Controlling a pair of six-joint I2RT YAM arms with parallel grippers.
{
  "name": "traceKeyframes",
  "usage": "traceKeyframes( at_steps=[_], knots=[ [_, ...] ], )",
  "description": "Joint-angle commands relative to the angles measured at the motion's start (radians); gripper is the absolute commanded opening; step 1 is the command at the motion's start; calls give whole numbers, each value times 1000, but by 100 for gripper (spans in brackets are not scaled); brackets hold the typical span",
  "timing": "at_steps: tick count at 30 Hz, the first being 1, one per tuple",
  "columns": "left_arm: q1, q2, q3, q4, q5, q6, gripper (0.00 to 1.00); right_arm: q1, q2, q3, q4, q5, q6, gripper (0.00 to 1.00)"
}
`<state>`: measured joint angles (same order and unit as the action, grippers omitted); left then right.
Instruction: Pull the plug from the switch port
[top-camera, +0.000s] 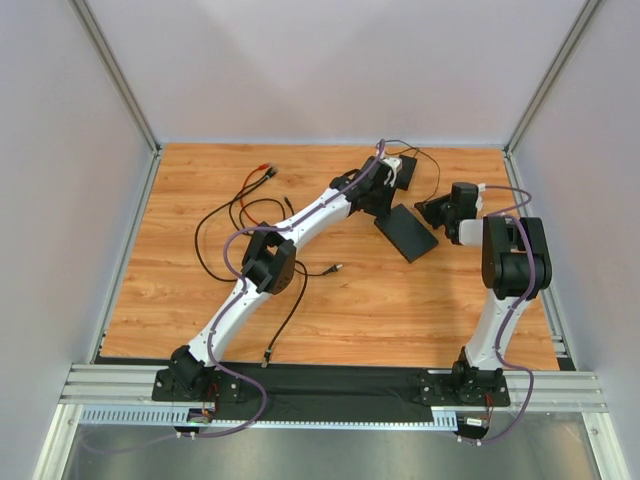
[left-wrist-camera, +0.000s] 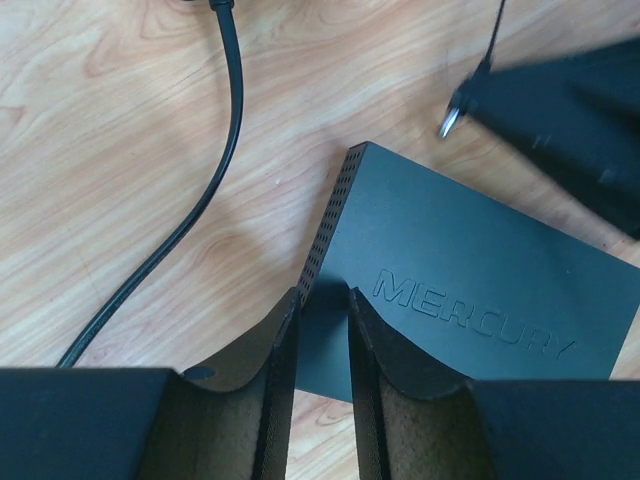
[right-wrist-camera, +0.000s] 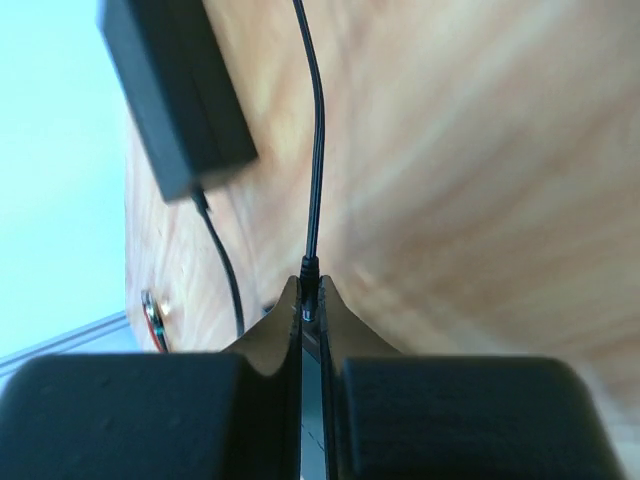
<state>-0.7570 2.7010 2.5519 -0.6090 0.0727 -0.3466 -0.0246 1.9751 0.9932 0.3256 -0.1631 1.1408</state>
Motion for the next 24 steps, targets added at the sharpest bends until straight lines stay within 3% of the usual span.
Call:
traceKeyframes(
  at_steps=[1, 9, 15, 20, 24],
  knots=[
    [-13, 29, 14, -106, 33, 26, 32, -9, -12, 71, 20, 42, -102, 0],
    [-15, -196, -317, 187, 30, 20, 39, -6, -62, -69, 87, -59, -110, 0],
    [-24, -184, -303, 201, 33, 24, 40, -29, -108, -102, 102, -35, -160, 0],
    [-31, -213, -338, 235, 13, 44, 41, -38, -111, 45, -63, -26, -291, 0],
    [-33, -274, -413, 288, -20, 58, 42, -47, -140, 64, -134, 2, -337, 0]
  ],
)
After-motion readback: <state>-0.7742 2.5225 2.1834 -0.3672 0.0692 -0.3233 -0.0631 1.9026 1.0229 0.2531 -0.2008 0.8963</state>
